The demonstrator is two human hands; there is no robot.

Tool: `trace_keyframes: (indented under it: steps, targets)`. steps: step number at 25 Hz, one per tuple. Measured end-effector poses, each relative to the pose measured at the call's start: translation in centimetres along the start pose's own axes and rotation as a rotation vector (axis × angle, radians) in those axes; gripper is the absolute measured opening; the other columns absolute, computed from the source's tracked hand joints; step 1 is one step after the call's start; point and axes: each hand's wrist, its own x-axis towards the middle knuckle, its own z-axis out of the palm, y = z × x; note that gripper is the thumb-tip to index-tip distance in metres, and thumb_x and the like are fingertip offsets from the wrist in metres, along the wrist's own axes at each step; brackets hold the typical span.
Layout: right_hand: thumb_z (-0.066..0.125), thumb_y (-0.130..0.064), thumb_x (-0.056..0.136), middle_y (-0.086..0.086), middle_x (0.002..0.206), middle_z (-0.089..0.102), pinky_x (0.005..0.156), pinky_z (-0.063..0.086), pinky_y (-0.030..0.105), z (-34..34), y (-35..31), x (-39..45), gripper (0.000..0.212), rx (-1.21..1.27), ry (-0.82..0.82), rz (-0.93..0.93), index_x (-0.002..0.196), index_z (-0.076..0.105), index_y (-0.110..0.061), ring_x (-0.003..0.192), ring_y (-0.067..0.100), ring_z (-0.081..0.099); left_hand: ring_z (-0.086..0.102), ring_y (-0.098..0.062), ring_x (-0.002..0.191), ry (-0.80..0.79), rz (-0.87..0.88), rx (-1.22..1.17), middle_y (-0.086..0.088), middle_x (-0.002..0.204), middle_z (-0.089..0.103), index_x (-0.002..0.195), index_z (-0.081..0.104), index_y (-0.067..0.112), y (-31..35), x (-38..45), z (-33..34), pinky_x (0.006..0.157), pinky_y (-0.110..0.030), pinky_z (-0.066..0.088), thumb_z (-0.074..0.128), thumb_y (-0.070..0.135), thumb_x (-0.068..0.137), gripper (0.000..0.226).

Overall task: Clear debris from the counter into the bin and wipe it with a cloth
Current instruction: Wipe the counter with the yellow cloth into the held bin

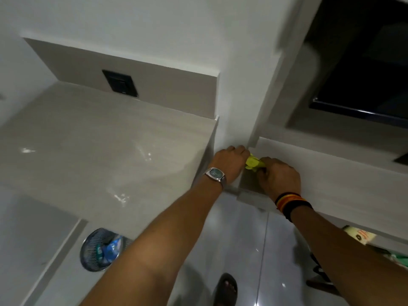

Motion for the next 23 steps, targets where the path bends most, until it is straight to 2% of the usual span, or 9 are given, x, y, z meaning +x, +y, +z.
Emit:
trace_keyframes:
  steps: [4, 6, 12, 17, 18, 20, 22, 23]
  targets:
    - [0.058, -0.026, 0.086, 0.013, 0.089, 0.061, 0.064, 0.054, 0.038, -0.8, -11.3, -1.5, 0.018, 0.147, -0.009, -0.037, 0.095, 0.071, -0.017, 0.076, 0.037, 0.064, 0.062, -0.032, 0.113, 0.101, -0.221, -0.121, -0.009, 0.135, 0.063, 0.139, 0.054, 0.013, -6.6, -8.1, -5.8, 0.090, -0.043, 0.054, 0.059, 0.018, 0.085, 0.054]
    - [0.055, -0.027, 0.087, 0.014, 0.092, 0.058, 0.066, 0.052, 0.039, 0.1, -17.4, -2.1, 0.019, 0.158, -0.034, -0.076, 0.094, 0.070, -0.015, 0.078, 0.038, 0.064, 0.059, -0.031, 0.121, 0.138, -0.294, -0.104, -0.009, 0.142, 0.058, 0.144, 0.049, 0.013, -11.0, -13.1, -7.8, 0.100, -0.042, 0.050, 0.052, 0.020, 0.087, 0.058]
    - [0.053, -0.020, 0.088, 0.018, 0.100, 0.057, 0.065, 0.049, 0.040, 4.3, -35.9, -4.7, 0.020, 0.073, -0.042, -0.145, 0.094, 0.066, -0.007, 0.081, 0.042, 0.062, 0.060, -0.029, 0.123, 0.174, -0.460, -0.079, -0.013, 0.138, 0.061, 0.140, 0.053, 0.009, -22.8, -29.8, -10.8, 0.101, -0.039, 0.050, 0.038, 0.030, 0.091, 0.055]
    - [0.056, -0.019, 0.088, 0.018, 0.101, 0.056, 0.064, 0.050, 0.040, 7.3, -45.1, -5.6, 0.018, 0.018, -0.009, -0.209, 0.097, 0.065, -0.006, 0.081, 0.042, 0.062, 0.050, -0.029, 0.134, 0.129, -0.574, -0.112, -0.012, 0.148, 0.051, 0.145, 0.047, 0.011, -29.6, -40.8, -10.4, 0.109, -0.045, 0.044, 0.043, 0.028, 0.094, 0.054]
    - [0.057, -0.021, 0.090, 0.018, 0.102, 0.055, 0.064, 0.050, 0.040, 7.9, -46.2, -5.7, 0.019, 0.015, -0.030, -0.226, 0.098, 0.065, -0.006, 0.082, 0.042, 0.061, 0.047, -0.029, 0.137, 0.119, -0.614, -0.124, -0.012, 0.150, 0.049, 0.147, 0.045, 0.012, -30.4, -42.4, -10.0, 0.111, -0.045, 0.041, 0.042, 0.029, 0.095, 0.055]
    - [0.059, -0.036, 0.092, 0.017, 0.107, 0.056, 0.071, 0.052, 0.041, 9.4, -48.3, -6.1, 0.031, 0.004, -0.140, -0.269, 0.104, 0.066, -0.008, 0.091, 0.041, 0.061, 0.045, -0.029, 0.139, 0.128, -0.674, -0.157, -0.011, 0.152, 0.047, 0.148, 0.043, 0.013, -31.3, -44.7, -9.0, 0.113, -0.048, 0.039, 0.039, 0.030, 0.097, 0.055]
    - [0.057, -0.052, 0.090, 0.017, 0.112, 0.058, 0.079, 0.052, 0.043, 10.4, -49.5, -6.9, 0.044, -0.027, -0.268, -0.303, 0.106, 0.067, -0.012, 0.102, 0.039, 0.058, 0.045, -0.030, 0.139, 0.122, -0.684, -0.177, -0.012, 0.151, 0.048, 0.148, 0.044, 0.012, -31.4, -46.4, -8.1, 0.113, -0.048, 0.039, 0.037, 0.031, 0.097, 0.054]
    - [0.055, -0.054, 0.091, 0.017, 0.116, 0.059, 0.082, 0.052, 0.044, 10.8, -49.7, -7.5, 0.046, -0.021, -0.274, -0.316, 0.108, 0.066, -0.013, 0.107, 0.039, 0.057, 0.044, -0.030, 0.140, 0.107, -0.687, -0.189, -0.012, 0.152, 0.048, 0.148, 0.043, 0.012, -31.2, -47.2, -7.8, 0.114, -0.048, 0.038, 0.036, 0.031, 0.097, 0.054]
